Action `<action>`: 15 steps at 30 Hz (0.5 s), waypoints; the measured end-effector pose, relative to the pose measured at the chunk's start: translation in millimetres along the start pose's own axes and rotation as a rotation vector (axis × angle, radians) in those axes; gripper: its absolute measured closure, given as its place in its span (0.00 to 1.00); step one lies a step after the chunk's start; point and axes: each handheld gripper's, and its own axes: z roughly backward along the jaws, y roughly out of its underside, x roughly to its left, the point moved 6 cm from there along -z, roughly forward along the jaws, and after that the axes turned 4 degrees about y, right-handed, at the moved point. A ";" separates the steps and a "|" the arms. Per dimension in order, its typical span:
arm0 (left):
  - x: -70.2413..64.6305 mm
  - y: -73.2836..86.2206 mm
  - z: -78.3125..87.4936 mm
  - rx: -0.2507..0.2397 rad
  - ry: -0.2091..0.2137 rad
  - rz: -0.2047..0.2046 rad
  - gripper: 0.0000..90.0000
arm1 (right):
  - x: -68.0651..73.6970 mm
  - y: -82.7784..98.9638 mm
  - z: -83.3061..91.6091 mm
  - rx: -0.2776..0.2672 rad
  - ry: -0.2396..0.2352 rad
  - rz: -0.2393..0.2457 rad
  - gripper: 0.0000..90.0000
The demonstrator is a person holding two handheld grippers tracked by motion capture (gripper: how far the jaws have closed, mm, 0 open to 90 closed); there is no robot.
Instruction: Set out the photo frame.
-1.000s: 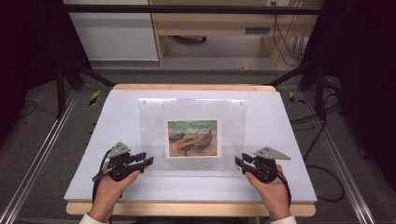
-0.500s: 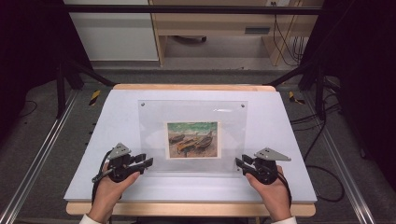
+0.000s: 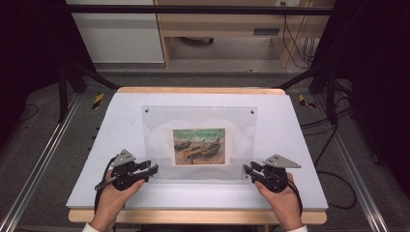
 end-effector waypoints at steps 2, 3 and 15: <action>-0.2 0.5 0.3 0.002 -0.001 -0.001 0.64 | 0.0 0.4 0.1 -0.001 0.001 0.002 0.76; -0.5 0.8 0.3 0.002 -0.001 -0.002 0.64 | 0.1 0.6 0.2 -0.001 0.002 0.002 0.76; -2.5 4.8 1.3 0.014 0.004 -0.012 0.65 | 2.3 4.9 3.0 0.012 -0.007 -0.002 0.76</action>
